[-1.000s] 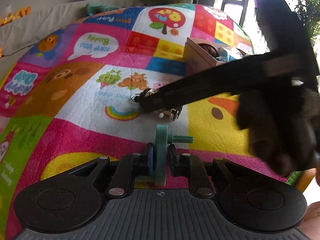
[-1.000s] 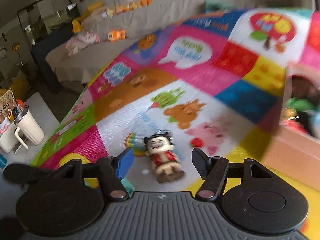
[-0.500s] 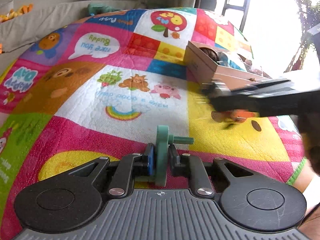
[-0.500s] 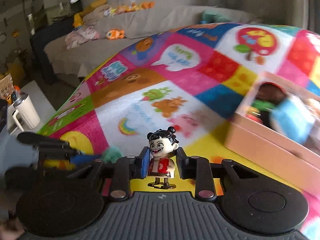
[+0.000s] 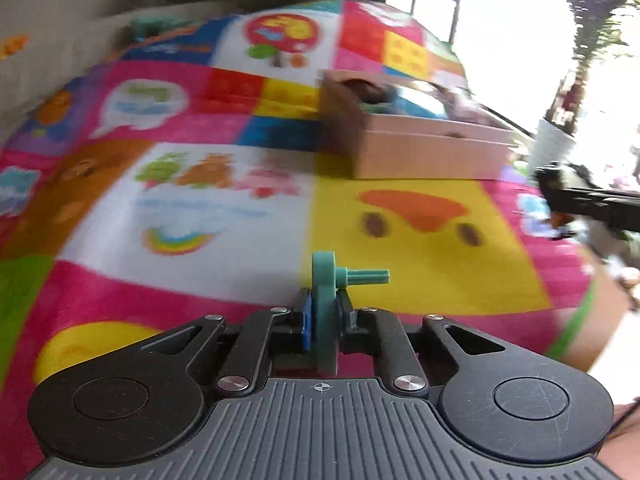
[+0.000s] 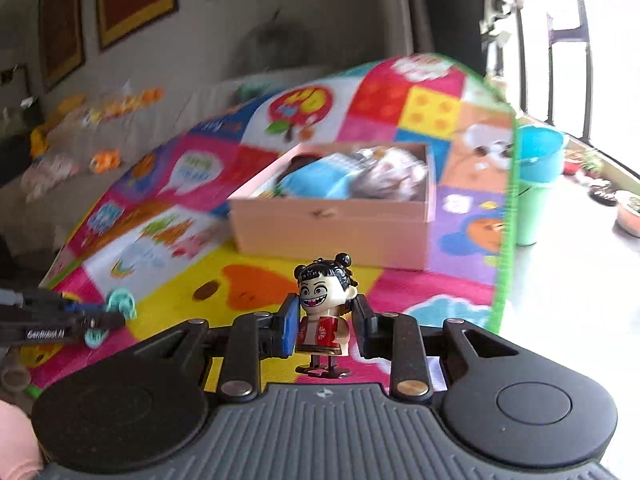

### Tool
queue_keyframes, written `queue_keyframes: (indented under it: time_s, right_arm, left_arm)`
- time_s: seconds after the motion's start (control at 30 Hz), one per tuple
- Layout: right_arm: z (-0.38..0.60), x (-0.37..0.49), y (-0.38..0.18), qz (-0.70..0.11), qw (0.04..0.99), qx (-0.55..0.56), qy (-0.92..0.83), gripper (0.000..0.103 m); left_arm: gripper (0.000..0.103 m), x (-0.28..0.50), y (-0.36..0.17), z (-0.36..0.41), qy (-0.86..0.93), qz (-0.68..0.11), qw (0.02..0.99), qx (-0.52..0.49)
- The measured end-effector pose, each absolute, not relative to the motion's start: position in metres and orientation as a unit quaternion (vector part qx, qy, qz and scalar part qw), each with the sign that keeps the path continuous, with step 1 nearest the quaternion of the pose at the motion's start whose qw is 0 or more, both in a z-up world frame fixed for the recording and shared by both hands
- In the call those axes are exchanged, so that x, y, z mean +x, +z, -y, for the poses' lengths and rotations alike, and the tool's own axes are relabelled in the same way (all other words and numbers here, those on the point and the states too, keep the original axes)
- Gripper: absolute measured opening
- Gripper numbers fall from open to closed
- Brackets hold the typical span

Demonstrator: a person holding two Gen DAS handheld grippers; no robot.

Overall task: Organize objects
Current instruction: 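Carry the teal toy to the box with the left while the right grasps the figurine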

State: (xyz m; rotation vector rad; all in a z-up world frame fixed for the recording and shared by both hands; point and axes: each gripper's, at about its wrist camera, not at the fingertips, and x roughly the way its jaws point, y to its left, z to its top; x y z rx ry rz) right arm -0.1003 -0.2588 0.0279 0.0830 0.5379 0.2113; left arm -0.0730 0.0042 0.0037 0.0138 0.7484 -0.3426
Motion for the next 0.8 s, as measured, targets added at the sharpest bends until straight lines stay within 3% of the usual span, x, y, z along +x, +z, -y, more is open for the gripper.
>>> queue_keyframes:
  time_s: [0.4,0.67,0.8]
  right_arm:
    - [0.277,-0.11,0.006,-0.233,0.957,0.117,0.127,0.027]
    - [0.289,-0.113,0.003,-0.23,0.959,0.125,0.108,0.027]
    - [0.296,-0.114,0.003,-0.224,0.959,0.131,0.11,0.027]
  left_arm:
    - [0.014,0.054,0.101,0.106,-0.288,-0.346,0.889,-0.088]
    - [0.018,0.159,0.046,0.173,-0.214,-0.434,0.866,-0.125]
    - [0.018,0.146,0.052,0.162,-0.232,-0.397,0.879,-0.129]
